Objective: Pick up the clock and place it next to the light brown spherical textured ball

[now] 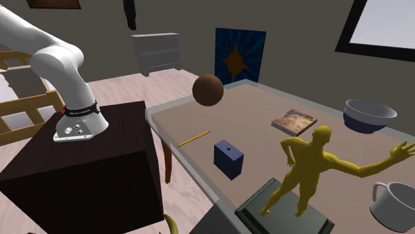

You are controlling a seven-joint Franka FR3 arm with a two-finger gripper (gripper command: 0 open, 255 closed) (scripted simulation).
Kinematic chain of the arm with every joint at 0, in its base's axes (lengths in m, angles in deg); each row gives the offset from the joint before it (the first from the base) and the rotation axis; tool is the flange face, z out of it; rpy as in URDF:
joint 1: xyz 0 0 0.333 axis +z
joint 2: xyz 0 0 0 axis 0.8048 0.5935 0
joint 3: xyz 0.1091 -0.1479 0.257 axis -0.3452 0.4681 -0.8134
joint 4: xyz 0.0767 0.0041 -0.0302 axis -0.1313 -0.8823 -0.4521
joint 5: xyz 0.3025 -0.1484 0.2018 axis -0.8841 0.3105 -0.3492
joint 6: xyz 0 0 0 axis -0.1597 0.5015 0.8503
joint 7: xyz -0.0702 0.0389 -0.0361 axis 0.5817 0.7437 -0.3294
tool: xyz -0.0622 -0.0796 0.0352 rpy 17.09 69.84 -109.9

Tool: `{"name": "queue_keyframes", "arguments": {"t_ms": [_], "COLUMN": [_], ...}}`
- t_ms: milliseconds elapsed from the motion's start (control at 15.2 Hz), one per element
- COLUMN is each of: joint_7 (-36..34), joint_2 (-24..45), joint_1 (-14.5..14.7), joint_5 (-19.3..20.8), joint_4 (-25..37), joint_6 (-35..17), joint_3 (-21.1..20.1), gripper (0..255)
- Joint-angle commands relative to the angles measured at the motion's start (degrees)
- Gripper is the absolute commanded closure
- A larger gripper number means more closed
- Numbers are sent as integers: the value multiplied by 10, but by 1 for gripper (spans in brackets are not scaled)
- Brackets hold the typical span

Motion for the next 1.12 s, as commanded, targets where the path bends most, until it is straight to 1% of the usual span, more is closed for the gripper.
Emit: {"name": "queue_keyframes", "arguments": {"t_ms": [0,528,1056], "joint_7": [0,-52,-102], "joint_2": [0,122,260], "joint_1": [0,-44,-83], "joint_5": [0,12,20], "joint_4": [0,-6,27], "joint_6": [0,-134,-246], "joint_3": [0,18,43], "gripper": [0,0,0]}}
